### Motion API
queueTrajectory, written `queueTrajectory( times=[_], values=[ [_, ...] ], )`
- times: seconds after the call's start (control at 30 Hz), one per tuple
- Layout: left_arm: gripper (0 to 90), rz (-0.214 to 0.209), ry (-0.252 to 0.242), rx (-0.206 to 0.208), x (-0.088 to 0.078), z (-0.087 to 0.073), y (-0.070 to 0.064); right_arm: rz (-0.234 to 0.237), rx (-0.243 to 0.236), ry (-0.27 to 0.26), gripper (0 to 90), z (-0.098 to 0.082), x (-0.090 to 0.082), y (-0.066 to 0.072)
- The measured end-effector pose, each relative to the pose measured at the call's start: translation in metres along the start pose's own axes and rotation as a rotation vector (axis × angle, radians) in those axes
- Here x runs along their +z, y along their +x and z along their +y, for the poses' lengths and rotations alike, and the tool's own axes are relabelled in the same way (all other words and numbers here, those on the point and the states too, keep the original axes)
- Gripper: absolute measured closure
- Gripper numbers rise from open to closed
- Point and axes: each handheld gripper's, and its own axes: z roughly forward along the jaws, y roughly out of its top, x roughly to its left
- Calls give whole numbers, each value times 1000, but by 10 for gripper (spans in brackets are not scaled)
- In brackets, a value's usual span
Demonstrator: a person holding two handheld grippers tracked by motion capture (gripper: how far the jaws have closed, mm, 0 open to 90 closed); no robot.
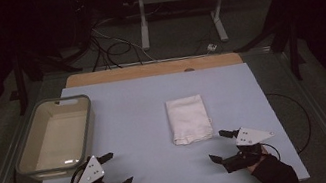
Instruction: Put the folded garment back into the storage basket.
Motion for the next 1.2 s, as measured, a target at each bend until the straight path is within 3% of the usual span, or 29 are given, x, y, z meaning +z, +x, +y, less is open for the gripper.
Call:
queueTrajectory(
  times=[0.3, 0.37, 0.67, 0.87, 1.0, 1.2],
  values=[
    [0, -13, 15, -11, 1, -1, 2, 0, -23, 36, 91, -1, 3, 0],
    [0, -17, 27, 3, 2, -1, 2, 11, -27, 62, 91, -2, 5, 1],
    [0, -27, 33, 8, 0, 0, 1, 27, -56, 74, 91, 0, 8, 8],
    [0, -57, 62, 22, 6, 2, -3, 52, -63, 96, 91, 2, 9, 11],
    [0, -92, 45, 8, 8, 5, -7, 83, -73, 116, 91, 5, 8, 13],
    [0, -110, 47, 29, 10, 17, -11, 102, -81, 128, 92, 13, 6, 21]
  ],
)
